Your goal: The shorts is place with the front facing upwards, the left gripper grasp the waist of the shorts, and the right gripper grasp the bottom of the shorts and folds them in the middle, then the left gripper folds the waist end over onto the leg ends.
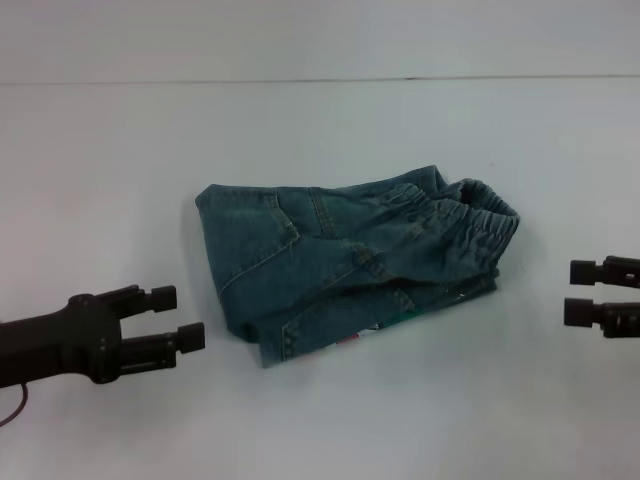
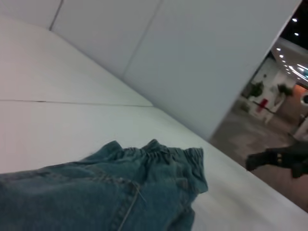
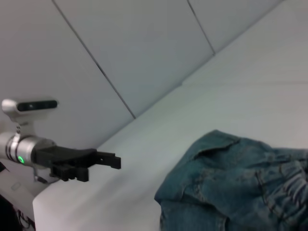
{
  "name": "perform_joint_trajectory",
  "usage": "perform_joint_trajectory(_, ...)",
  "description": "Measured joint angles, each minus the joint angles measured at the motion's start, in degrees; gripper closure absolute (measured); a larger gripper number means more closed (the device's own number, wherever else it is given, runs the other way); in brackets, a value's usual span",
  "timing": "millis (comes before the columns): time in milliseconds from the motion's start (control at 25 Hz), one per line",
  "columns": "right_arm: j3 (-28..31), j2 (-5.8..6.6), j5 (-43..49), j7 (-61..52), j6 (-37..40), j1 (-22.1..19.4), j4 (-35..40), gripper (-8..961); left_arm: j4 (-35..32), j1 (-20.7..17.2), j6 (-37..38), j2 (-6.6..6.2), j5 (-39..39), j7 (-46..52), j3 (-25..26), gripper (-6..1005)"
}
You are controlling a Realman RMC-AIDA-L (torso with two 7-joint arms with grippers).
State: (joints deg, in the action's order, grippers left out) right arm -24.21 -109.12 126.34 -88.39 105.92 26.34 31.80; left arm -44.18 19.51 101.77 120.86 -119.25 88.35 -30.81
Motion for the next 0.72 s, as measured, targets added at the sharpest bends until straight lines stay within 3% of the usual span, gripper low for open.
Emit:
perform_joint_trajectory(40,0.0,-0.16,0.6,0.0,-0.3,0.1,0.0,103,0.0,0.1,0.3,-0.04,-0.1,0.1,0.0,140)
perform_joint_trajectory(360,-0.1,-1.11,2.1,0.0,-2.7,0.4,0.1,-3,0.0,0.8,1.1,-0.18,-0.4,0.9,-0.3,140)
perform_joint_trajectory(720,-0.2,-1.20,2.2,0.0,-3.2,0.2,0.1,3,0.0,1.5,1.3,-0.19,-0.7,1.3,-0.8,141)
